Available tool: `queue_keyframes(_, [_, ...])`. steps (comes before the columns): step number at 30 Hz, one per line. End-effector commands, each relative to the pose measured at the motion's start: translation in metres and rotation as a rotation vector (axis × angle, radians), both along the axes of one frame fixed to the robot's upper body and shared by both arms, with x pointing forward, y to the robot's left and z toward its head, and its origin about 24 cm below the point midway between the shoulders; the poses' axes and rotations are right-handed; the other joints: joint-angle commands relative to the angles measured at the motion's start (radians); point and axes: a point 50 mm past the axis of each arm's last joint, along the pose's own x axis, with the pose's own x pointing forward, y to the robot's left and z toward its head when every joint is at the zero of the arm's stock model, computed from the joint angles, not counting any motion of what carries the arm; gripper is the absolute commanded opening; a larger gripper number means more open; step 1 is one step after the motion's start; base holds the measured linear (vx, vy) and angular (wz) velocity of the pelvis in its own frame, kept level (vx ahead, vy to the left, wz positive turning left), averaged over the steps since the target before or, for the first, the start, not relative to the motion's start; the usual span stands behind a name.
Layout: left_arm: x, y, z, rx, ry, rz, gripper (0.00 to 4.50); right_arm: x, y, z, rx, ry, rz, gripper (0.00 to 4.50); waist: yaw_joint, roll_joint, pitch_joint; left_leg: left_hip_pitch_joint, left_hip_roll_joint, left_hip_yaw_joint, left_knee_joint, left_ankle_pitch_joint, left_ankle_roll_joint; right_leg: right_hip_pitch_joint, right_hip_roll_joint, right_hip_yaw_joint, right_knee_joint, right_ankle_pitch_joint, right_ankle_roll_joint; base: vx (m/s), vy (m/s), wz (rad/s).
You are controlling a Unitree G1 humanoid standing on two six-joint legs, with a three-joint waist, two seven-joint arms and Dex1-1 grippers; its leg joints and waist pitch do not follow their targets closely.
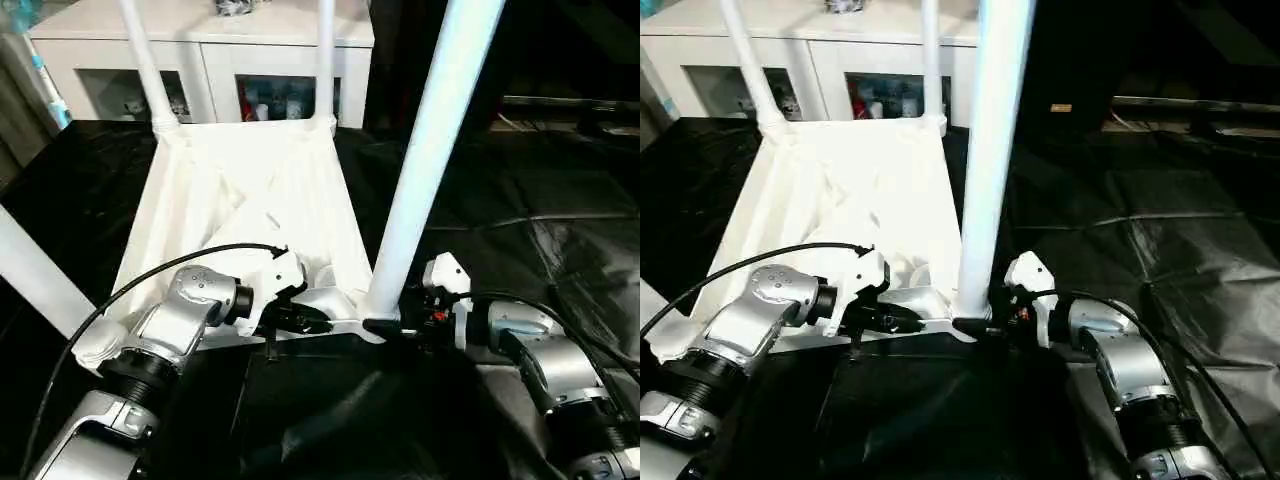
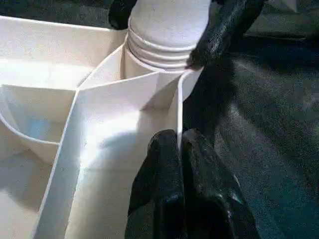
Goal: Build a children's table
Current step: Rotate leg to tighten
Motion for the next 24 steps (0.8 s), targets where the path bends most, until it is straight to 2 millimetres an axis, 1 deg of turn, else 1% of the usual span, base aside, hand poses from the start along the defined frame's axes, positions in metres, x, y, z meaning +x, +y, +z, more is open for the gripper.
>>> queue_keyframes(1, [-0.002,-0.009,0.002,-0.028,-0.003,-0.032,0.00,-0.003,0.010,-0.001,0.016,0.016,0.058,3.18,0.002,-0.014,-0.059,0.019,0.061,-0.023,-0.064,-0.086,0.103,0.049,-0.080,0.035,-0.059,0.012,-0.284,0.000,0.000,0.00])
queue_keyframes(2, [-0.002,-0.010,0.001,-0.031,-0.007,-0.016,0.00,-0.005,0.013,-0.004,0.026,0.024,0.044,3.14,0.000,-0.019,-0.058,0.019,0.061,-0.022,-0.064,-0.085,0.104,0.048,-0.079,0.035,-0.060,0.010,-0.284,0.000,0.000,0.00])
queue_keyframes(4, [0.000,-0.013,0.000,-0.030,-0.020,0.018,0.00,-0.005,0.015,-0.006,0.032,0.025,0.014,2.97,0.001,-0.017,-0.058,0.020,0.062,-0.023,-0.064,-0.078,0.104,0.047,-0.080,0.036,-0.059,0.014,-0.283,0.000,0.000,0.00])
queue_keyframes(5, [0.004,-0.016,-0.001,-0.029,-0.037,0.062,0.00,-0.003,0.017,-0.011,0.029,0.025,-0.047,2.84,0.000,-0.019,-0.057,0.020,0.061,-0.023,-0.064,-0.079,0.103,0.048,-0.079,0.035,-0.060,0.010,-0.282,0.000,0.000,0.00])
queue_keyframes(6, [0.005,-0.018,-0.001,-0.029,-0.045,0.082,0.00,-0.001,0.017,-0.013,0.027,0.027,-0.081,2.78,-0.003,-0.030,-0.056,0.020,0.061,-0.022,-0.065,-0.081,0.101,0.047,-0.079,0.036,-0.063,0.000,-0.278,0.000,0.000,0.00])
queue_keyframes(7, [0.005,-0.018,-0.001,-0.029,-0.045,0.082,0.00,-0.001,0.017,-0.013,0.027,0.027,-0.081,2.78,-0.003,-0.030,-0.056,0.020,0.061,-0.022,-0.065,-0.081,0.101,0.047,-0.079,0.036,-0.063,0.000,-0.278,0.000,0.000,0.00])
queue_keyframes(8, [0.010,-0.023,-0.003,-0.022,-0.070,0.140,0.00,0.002,0.019,-0.019,0.001,0.027,-0.161,2.73,-0.004,-0.023,-0.053,0.021,0.060,-0.024,-0.069,-0.110,0.083,0.044,-0.080,0.036,-0.069,-0.071,-0.266,0.000,0.000,0.00])
queue_keyframes(9, [0.015,-0.029,-0.004,-0.019,-0.085,0.196,0.00,0.005,0.022,-0.025,-0.014,0.025,-0.247,2.71,-0.006,-0.023,-0.051,0.022,0.061,-0.024,-0.070,-0.122,0.074,0.042,-0.080,0.035,-0.072,-0.097,-0.260,0.000,0.000,0.00])
queue_keyframes(10, [0.017,-0.033,-0.005,-0.020,-0.091,0.225,0.00,0.006,0.024,-0.028,-0.016,0.028,-0.292,2.70,-0.011,-0.028,-0.046,0.025,0.058,-0.023,-0.073,-0.163,0.053,0.036,-0.078,0.037,-0.081,-0.167,-0.249,0.000,0.000,0.00])
queue_keyframes(11, [0.019,-0.038,-0.005,-0.020,-0.099,0.259,0.00,0.008,0.027,-0.031,-0.017,0.035,-0.347,2.69,-0.013,-0.029,-0.041,0.027,0.056,-0.025,-0.076,-0.212,0.028,0.035,-0.081,0.037,-0.091,-0.270,-0.225,0.000,0.000,0.00])
queue_keyframes(12, [0.021,-0.043,-0.006,-0.021,-0.105,0.289,0.00,0.009,0.030,-0.033,-0.014,0.044,-0.398,2.68,-0.012,-0.027,-0.039,0.032,0.058,-0.028,-0.080,-0.238,0.015,0.032,-0.082,0.038,-0.096,-0.320,-0.213,0.000,0.000,0.00])
queue_keyframes(13, [0.023,-0.050,-0.005,-0.030,-0.104,0.313,0.00,0.011,0.035,-0.036,-0.010,0.055,-0.450,2.67,-0.014,-0.022,-0.035,0.038,0.058,-0.032,-0.083,-0.284,-0.005,0.027,-0.084,0.039,-0.104,-0.402,-0.190,0.000,0.000,0.00])
queue_keyframes(14, [0.023,-0.061,-0.005,-0.045,-0.105,0.338,0.00,0.013,0.043,-0.038,-0.011,0.066,-0.504,2.67,-0.018,-0.027,-0.035,0.037,0.059,-0.036,-0.088,-0.313,-0.022,0.028,-0.083,0.038,-0.107,-0.439,-0.170,0.000,0.000,0.00])
queue_keyframes(15, [0.023,-0.069,-0.005,-0.052,-0.104,0.344,0.00,0.014,0.050,-0.039,-0.014,0.065,-0.520,2.67,-0.020,-0.027,-0.035,0.036,0.059,-0.037,-0.090,-0.318,-0.027,0.027,-0.082,0.039,-0.107,-0.442,-0.164,0.000,0.000,0.00])
queue_keyframes(16, [0.022,-0.075,-0.004,-0.056,-0.103,0.342,0.00,0.015,0.056,-0.039,-0.017,0.061,-0.524,2.67,-0.020,-0.018,-0.036,0.040,0.058,-0.040,-0.091,-0.326,-0.034,0.025,-0.084,0.040,-0.108,-0.442,-0.156,0.000,0.000,0.00])
queue_keyframes(17, [0.021,-0.078,-0.005,-0.058,-0.102,0.336,0.00,0.015,0.059,-0.038,-0.014,0.057,-0.521,2.67,-0.025,-0.022,-0.038,0.036,0.056,-0.039,-0.091,-0.329,-0.031,0.027,-0.082,0.040,-0.111,-0.427,-0.154,0.000,0.000,0.00])
queue_keyframes(18, [0.019,-0.082,-0.005,-0.064,-0.100,0.321,0.00,0.015,0.064,-0.036,0.002,0.055,-0.502,2.67,-0.024,-0.023,-0.038,0.033,0.055,-0.040,-0.092,-0.325,-0.027,0.029,-0.083,0.040,-0.110,-0.420,-0.153,0.000,0.000,0.00])
queue_keyframes(19, [0.017,-0.086,-0.004,-0.073,-0.097,0.298,0.00,0.015,0.070,-0.033,0.032,0.053,-0.462,2.67,-0.023,-0.023,-0.040,0.034,0.055,-0.038,-0.089,-0.317,-0.016,0.027,-0.083,0.042,-0.111,-0.403,-0.153,0.000,0.000,0.00])
queue_keyframes(20, [0.015,-0.088,-0.004,-0.080,-0.096,0.279,0.00,0.013,0.073,-0.031,0.060,0.057,-0.428,3.02,-0.023,-0.021,-0.040,0.033,0.055,-0.037,-0.089,-0.313,-0.007,0.027,-0.083,0.043,-0.111,-0.388,-0.157,0.000,0.000,0.00])
queue_keyframes(21, [0.014,-0.087,-0.004,-0.083,-0.094,0.265,0.00,0.013,0.072,-0.030,0.073,0.060,-0.412,3.02,-0.024,-0.021,-0.040,0.031,0.055,-0.037,-0.090,-0.308,-0.003,0.029,-0.083,0.043,-0.110,-0.379,-0.159,0.000,0.000,0.00])
queue_keyframes(22, [0.012,-0.085,-0.003,-0.087,-0.094,0.234,0.00,0.011,0.071,-0.028,0.089,0.067,-0.380,3.37,-0.023,-0.021,-0.041,0.031,0.055,-0.036,-0.089,-0.297,0.003,0.030,-0.082,0.043,-0.109,-0.359,-0.164,0.000,0.000,0.00])
queue_keyframes(23, [0.012,-0.085,-0.003,-0.088,-0.094,0.229,0.00,0.011,0.071,-0.028,0.091,0.068,-0.374,3.39,-0.023,-0.022,-0.041,0.029,0.055,-0.035,-0.089,-0.290,0.010,0.031,-0.082,0.043,-0.107,-0.341,-0.171,0.000,0.000,0.00])
queue_keyframes(24, [0.011,-0.081,-0.003,-0.085,-0.090,0.199,0.00,0.009,0.068,-0.025,0.095,0.063,-0.324,3.46,-0.021,-0.020,-0.042,0.029,0.055,-0.035,-0.088,-0.282,0.013,0.033,-0.083,0.043,-0.106,-0.328,-0.174,0.000,0.000,0.00])
